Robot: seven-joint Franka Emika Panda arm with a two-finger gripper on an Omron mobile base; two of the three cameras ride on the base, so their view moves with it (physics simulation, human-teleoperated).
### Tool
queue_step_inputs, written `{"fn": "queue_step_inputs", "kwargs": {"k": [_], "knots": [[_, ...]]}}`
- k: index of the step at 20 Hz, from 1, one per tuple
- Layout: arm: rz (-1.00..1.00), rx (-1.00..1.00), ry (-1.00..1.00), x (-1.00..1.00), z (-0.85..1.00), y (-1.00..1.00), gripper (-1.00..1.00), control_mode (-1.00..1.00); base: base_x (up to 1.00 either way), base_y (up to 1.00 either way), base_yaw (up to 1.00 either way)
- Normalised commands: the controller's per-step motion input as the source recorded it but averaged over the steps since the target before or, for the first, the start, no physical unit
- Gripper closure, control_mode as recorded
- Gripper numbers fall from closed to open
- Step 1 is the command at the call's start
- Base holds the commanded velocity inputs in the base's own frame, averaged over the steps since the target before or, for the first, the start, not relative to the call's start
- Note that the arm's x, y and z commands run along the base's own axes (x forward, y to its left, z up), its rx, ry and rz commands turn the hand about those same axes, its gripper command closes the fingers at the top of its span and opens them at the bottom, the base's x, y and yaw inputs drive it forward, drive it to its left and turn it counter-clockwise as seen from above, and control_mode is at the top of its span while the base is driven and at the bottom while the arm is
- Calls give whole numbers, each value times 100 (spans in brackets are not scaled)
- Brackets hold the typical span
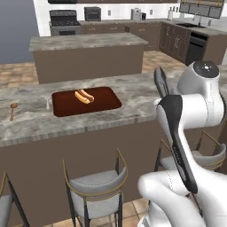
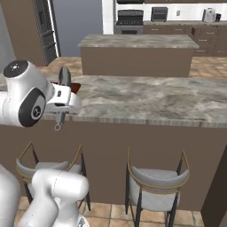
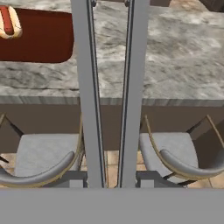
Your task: Take the tongs from the drawer on the left and place them on the dining counter next to the tray containing the hot dog.
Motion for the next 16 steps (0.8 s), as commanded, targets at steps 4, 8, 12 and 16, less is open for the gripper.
{"fn": "queue_step_inputs", "kwargs": {"k": [4,8,12,16], "knots": [[8,0,15,72,0,20,100,-100,0,0,0],[2,0,11,71,0,9,100,-100,0,0,0],[0,0,8,65,0,2,100,-100,0,0,0],[0,0,7,63,-3,5,100,-100,0,0,0]]}}
